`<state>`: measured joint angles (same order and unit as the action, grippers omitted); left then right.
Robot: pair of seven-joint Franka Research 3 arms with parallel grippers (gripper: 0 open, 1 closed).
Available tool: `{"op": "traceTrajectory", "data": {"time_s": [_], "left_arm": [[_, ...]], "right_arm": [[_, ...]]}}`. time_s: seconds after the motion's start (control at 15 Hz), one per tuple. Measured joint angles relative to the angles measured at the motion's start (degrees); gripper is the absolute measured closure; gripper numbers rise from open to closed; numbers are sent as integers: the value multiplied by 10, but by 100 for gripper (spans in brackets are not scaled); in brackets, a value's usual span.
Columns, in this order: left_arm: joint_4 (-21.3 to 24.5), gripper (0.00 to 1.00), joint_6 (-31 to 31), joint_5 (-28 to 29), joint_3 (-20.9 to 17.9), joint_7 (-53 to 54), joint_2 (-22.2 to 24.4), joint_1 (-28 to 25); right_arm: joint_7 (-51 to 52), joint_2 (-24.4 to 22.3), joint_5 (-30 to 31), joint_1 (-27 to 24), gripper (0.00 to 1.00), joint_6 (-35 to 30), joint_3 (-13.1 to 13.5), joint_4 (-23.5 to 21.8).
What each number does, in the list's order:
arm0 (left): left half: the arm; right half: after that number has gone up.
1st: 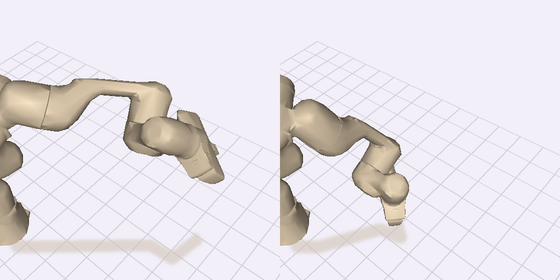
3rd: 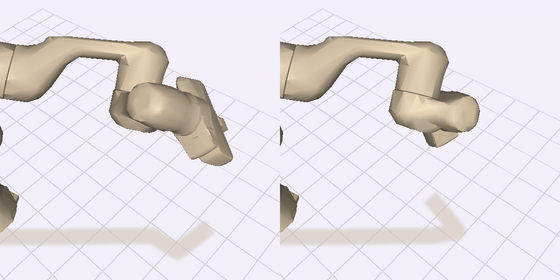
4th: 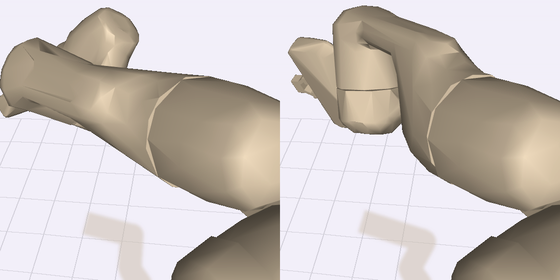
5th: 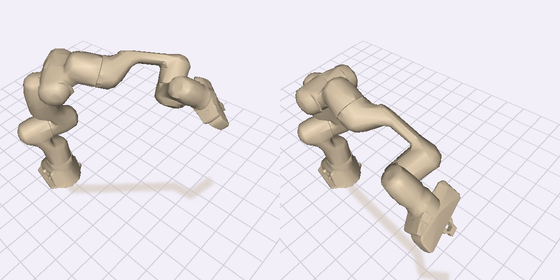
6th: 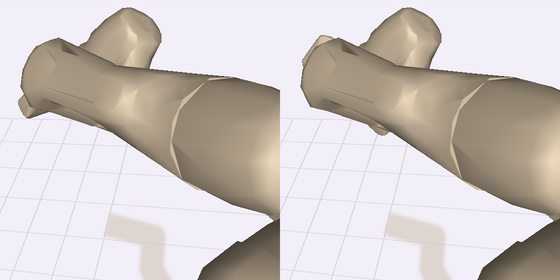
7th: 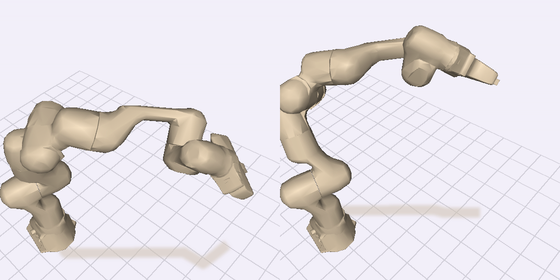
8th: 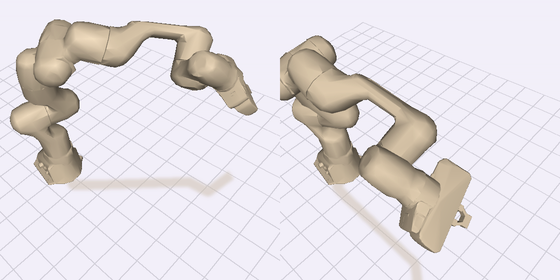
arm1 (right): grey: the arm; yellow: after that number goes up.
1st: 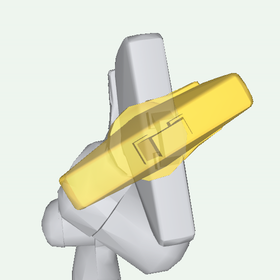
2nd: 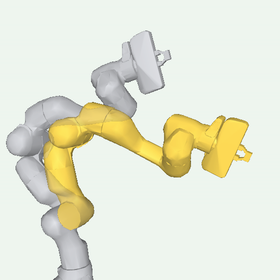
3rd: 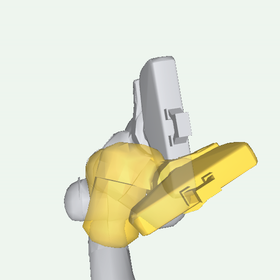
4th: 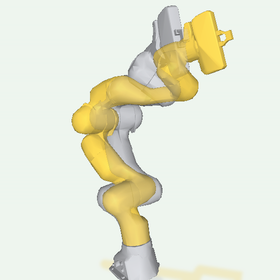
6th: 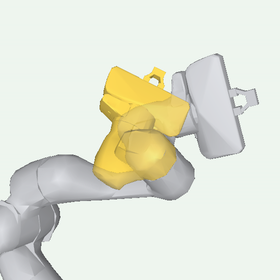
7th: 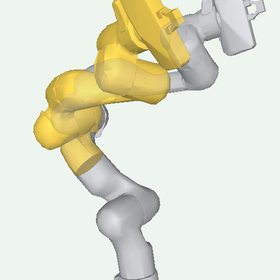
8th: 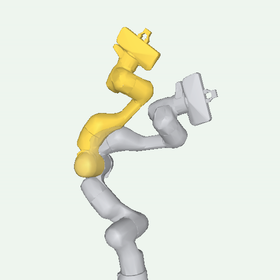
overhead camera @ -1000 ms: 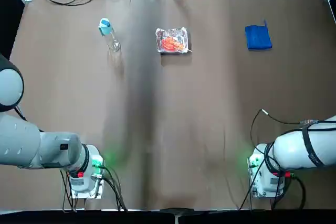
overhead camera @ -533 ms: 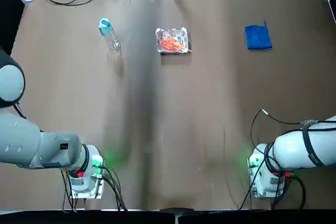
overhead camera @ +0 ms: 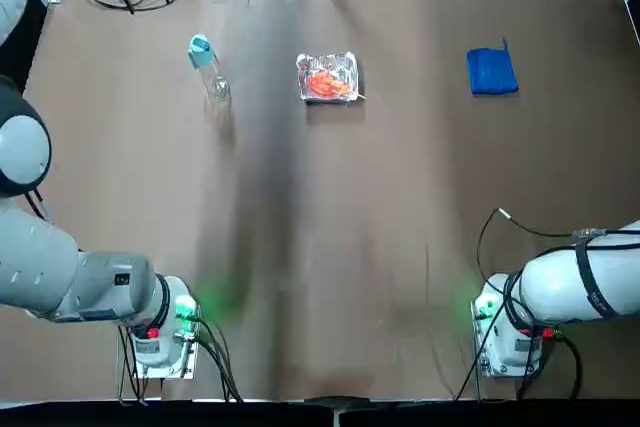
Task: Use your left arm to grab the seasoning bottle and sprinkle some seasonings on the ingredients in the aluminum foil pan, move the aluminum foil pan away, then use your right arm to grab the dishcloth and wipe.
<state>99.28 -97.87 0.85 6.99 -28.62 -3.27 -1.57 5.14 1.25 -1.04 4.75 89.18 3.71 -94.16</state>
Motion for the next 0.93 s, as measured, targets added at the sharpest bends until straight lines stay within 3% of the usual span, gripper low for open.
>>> {"op": "traceTrajectory", "data": {"time_s": [0.6,0.93], "left_arm": [[12,0,-139,1,-1,-425,-107,0],[13,0,-215,35,-6,-565,-186,-1]], "right_arm": [[0,0,0,0,0,0,0,-1],[0,0,0,0,0,-3,0,-1]]}}
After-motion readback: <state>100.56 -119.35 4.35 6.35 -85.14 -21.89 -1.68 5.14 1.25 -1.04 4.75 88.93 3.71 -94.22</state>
